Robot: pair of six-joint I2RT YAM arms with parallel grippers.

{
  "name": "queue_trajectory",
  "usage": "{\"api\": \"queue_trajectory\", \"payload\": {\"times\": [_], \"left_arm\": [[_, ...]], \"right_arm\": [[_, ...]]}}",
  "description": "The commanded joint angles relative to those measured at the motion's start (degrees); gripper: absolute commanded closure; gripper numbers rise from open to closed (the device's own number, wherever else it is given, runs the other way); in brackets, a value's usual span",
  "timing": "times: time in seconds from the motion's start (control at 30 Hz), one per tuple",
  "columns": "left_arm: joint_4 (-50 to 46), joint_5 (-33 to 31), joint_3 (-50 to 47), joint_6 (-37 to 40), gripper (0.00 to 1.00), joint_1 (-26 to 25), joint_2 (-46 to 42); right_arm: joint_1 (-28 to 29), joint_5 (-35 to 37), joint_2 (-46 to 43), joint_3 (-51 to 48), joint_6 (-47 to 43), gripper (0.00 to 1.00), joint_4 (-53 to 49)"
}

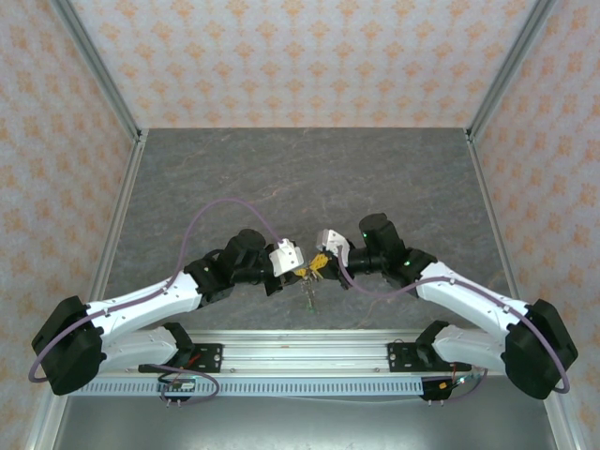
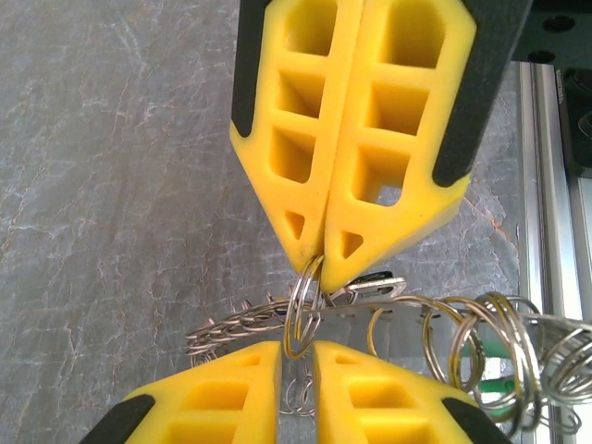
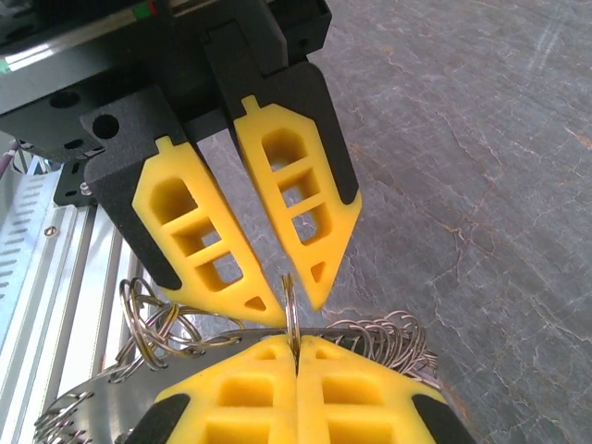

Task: Put the keys on the keyring

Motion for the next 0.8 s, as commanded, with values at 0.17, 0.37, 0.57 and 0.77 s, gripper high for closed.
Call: {"api": "queue_trajectory", "payload": {"times": [0.17, 0.37, 0.57, 0.77], "left_arm": [[0.9, 0.3, 2.1, -0.1, 0.82, -0.4, -0.3], [1.6, 0.2, 1.7, -0.7, 0.82, -0.4, -0.4], [2.0, 0.4, 1.7, -0.5, 0.82, -0.3, -0.6], [1.5, 1.6, 1.9, -0.3, 0.82, -0.4, 0.3]], "right_arm": [[2.2, 3.5, 0.3, 4.7, -4.6, 1.00, -6.3], [2.3, 2.6, 0.6, 5.1, -5.0, 1.00, -6.2], [2.3, 2.0, 0.7, 5.3, -4.7, 1.00, -5.6], [2.3, 0.2, 0.6, 4.4, -2.6, 1.00, -1.3]]}}
